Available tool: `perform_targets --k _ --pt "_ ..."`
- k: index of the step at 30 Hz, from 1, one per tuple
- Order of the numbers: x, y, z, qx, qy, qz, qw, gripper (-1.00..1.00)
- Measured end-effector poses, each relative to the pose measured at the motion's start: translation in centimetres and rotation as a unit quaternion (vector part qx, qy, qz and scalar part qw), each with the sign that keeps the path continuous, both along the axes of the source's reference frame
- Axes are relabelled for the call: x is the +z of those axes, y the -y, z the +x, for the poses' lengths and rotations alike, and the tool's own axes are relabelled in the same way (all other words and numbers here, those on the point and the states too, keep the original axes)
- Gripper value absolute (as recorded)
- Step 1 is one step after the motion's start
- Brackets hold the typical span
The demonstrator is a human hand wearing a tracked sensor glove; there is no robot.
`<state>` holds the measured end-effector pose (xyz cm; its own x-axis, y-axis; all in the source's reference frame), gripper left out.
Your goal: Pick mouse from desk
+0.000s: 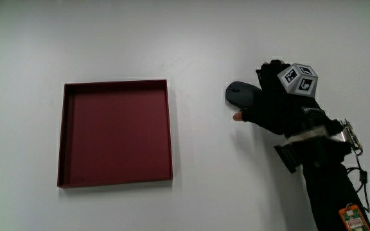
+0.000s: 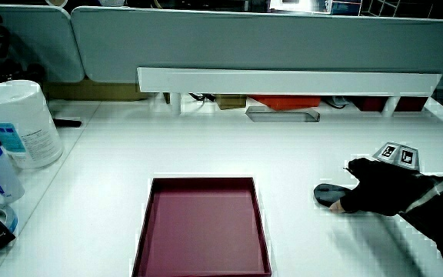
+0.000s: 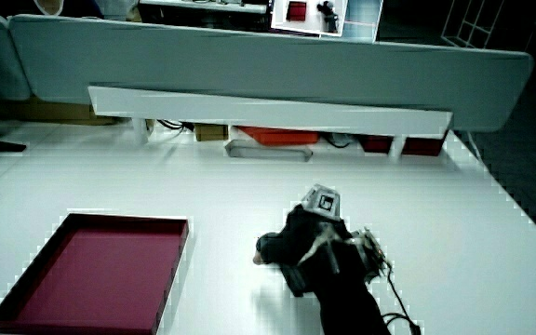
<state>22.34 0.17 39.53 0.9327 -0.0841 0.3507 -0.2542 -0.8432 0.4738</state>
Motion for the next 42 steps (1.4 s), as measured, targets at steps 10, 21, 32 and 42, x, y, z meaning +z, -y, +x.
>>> perform_targets --k 10,21,32,42 --pt "4.0 4.7 -0.7 0.035 -0.001 -0.081 0.9961 0.00" --pt "9.7 7.9 -2.0 0.052 -0.024 -0.134 0.9893 0.00" --pt "13.0 9.5 -2.8 0.064 -0.044 -0.175 0.9816 0.00" --pt "14.3 9.5 -2.5 0.079 -0.055 -0.176 0.9796 0.05"
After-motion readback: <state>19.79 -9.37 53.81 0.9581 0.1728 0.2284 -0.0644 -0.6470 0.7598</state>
